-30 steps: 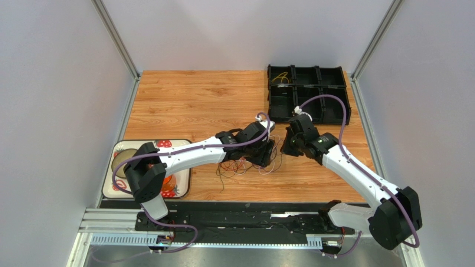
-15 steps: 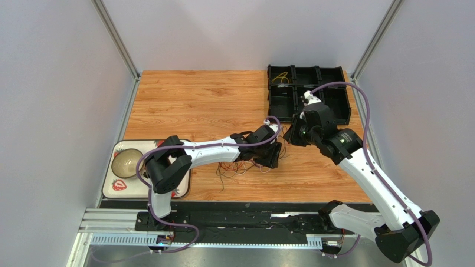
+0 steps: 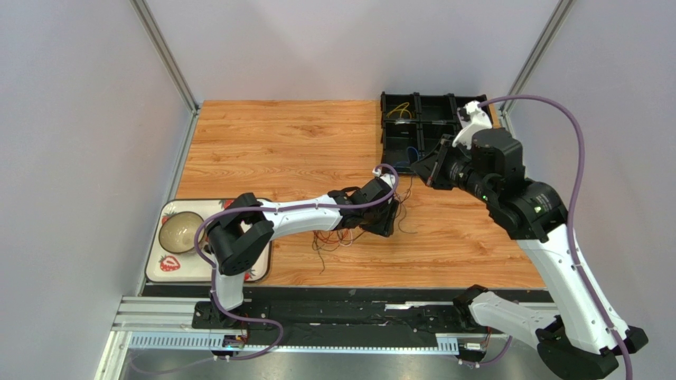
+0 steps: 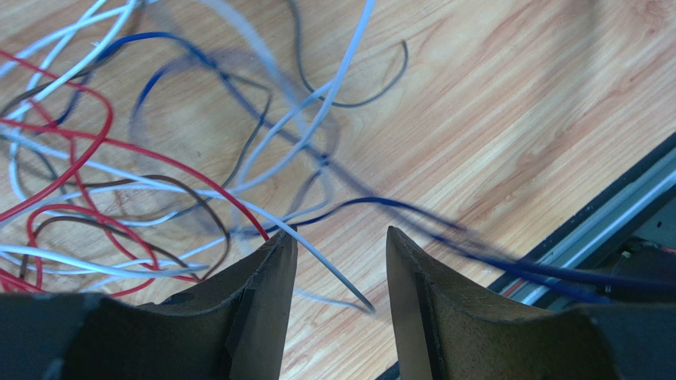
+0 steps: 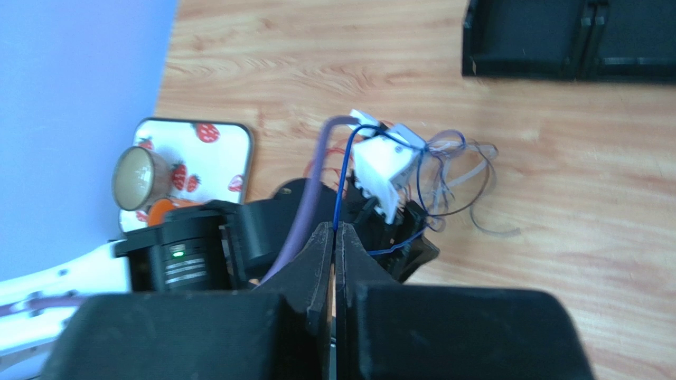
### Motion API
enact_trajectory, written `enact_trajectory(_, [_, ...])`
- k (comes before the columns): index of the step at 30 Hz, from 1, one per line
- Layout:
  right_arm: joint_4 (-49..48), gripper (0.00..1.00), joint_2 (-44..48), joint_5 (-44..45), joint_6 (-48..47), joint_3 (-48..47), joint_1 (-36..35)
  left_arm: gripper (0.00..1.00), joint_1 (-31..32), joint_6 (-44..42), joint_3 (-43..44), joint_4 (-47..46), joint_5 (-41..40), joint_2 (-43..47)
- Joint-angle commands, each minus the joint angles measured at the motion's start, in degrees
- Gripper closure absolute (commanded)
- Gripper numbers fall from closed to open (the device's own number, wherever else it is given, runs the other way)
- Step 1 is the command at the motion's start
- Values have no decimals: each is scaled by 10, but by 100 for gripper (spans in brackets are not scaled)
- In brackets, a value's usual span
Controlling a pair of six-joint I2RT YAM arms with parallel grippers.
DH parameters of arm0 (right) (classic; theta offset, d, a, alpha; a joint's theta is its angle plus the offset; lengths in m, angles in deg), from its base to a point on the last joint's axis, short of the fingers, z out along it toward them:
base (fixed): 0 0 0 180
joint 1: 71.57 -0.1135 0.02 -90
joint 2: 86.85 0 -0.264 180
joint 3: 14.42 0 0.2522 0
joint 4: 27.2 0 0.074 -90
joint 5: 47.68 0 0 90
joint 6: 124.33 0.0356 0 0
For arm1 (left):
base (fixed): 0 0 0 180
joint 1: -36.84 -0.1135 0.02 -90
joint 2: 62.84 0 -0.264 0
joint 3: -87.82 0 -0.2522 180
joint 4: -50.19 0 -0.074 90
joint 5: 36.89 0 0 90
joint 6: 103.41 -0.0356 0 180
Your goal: Untangle the cables
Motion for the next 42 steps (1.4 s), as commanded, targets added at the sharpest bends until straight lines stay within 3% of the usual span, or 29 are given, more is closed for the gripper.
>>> enact_trajectory(1, [1, 100, 12, -21, -25, -78, -4, 46, 1, -2, 8, -2, -22, -3])
enact_trajectory(17, [-82, 100, -14, -10, -40, -325, -3, 47, 1, -6, -7, -4, -36, -13])
enact_trajectory(22, [-166, 100, -15, -22, -29, -341, -3, 48, 1, -6, -8, -3, -38, -14])
enact_trajectory(26, [-172, 100, -22, -2, -45, -346, -2, 48, 1, -16, -11, 13, -53, 19])
enact_trajectory(32, [-211, 100, -13, 95, -96, -370, -2, 47, -8, -45, -7, 52, -87, 54])
enact_trajectory(35, [-256, 100, -22, 99, -114, -418, -2, 47, -18, -45, -15, 53, -81, 41])
enact_trajectory(37, [-255, 100, -45, 92, -119, -468, -3, 44, -23, -39, -21, 53, -73, 34])
enact_trajectory(39, [-248, 100, -56, 93, -129, -485, -2, 34, -26, -37, -30, 52, -73, 33])
enact_trajectory(42, [-250, 100, -44, 125, -147, -454, -3, 23, -38, -28, -77, 11, -54, 78])
